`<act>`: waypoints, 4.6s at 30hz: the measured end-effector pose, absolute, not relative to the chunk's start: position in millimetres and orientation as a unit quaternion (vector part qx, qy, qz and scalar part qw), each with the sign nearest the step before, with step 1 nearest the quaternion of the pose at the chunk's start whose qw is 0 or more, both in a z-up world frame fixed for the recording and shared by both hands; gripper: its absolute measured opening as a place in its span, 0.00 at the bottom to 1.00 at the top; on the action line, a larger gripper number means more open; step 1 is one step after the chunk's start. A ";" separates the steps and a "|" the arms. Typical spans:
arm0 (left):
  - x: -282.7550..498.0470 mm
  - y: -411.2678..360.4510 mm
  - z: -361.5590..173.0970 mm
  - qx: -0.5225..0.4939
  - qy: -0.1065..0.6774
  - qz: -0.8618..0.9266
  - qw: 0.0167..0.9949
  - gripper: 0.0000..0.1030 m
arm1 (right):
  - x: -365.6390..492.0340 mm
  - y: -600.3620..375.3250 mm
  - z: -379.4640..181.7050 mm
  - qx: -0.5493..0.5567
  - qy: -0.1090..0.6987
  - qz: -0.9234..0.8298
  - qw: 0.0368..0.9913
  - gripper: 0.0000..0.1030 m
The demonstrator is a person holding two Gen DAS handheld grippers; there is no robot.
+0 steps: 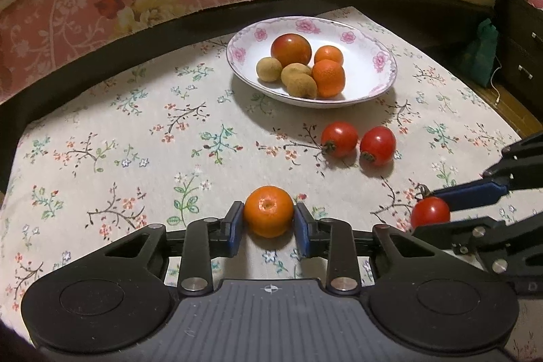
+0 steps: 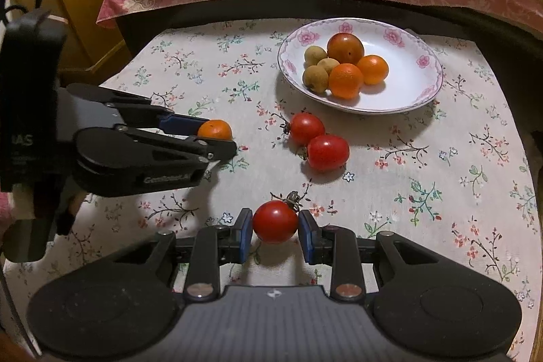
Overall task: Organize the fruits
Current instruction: 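Carry the tangerine and cherry tomato over the white plate with both tools, then open both tools to release the tangerine and cherry tomato into the plate, then grasp a cherry tomato with the right tool while left tool grasps another cherry tomato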
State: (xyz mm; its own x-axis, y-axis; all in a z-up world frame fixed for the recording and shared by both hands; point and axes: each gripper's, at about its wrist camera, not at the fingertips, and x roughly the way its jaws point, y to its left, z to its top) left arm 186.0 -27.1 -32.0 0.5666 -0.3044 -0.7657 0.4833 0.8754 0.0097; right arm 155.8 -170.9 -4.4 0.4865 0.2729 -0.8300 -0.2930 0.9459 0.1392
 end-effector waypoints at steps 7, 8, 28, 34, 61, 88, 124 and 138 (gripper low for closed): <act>158.7 -24.6 -25.8 0.109 0.415 -0.234 0.873 0.38 | 149.9 -172.2 -6.8 -0.021 0.482 0.166 0.860 0.29; 155.1 -25.0 -25.9 0.108 0.416 -0.234 0.872 0.38 | 149.3 -172.3 -6.9 -0.022 0.482 0.167 0.860 0.29; 145.1 -35.8 -34.8 0.126 0.414 -0.249 0.866 0.44 | 143.7 -171.8 -17.7 -0.033 0.495 0.179 0.850 0.29; 144.3 -35.6 -33.8 0.123 0.416 -0.250 0.866 0.38 | 143.7 -171.0 -16.1 -0.036 0.496 0.177 0.850 0.29; 200.3 -63.3 12.7 0.103 0.346 -0.242 0.901 0.36 | 190.0 -197.8 24.0 0.006 0.426 0.133 0.895 0.28; 262.9 -82.9 -2.8 0.102 0.346 -0.224 0.905 0.37 | 265.7 -225.5 2.3 0.029 0.405 0.111 0.907 0.29; 248.6 -70.7 18.7 0.092 0.329 -0.220 0.914 0.42 | 252.8 -222.7 18.2 0.033 0.387 0.116 0.914 0.29; 211.2 -47.0 14.5 0.089 0.346 -0.227 0.906 0.44 | 201.4 -200.2 11.8 0.015 0.420 0.148 0.895 0.29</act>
State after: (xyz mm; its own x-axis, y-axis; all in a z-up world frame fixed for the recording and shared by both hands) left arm 211.2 -47.0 14.5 0.6579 -0.3506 -0.6665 0.4730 0.8810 0.0035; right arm 201.4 -200.2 11.8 0.6027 0.2775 -0.7482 -0.2523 0.9558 0.1512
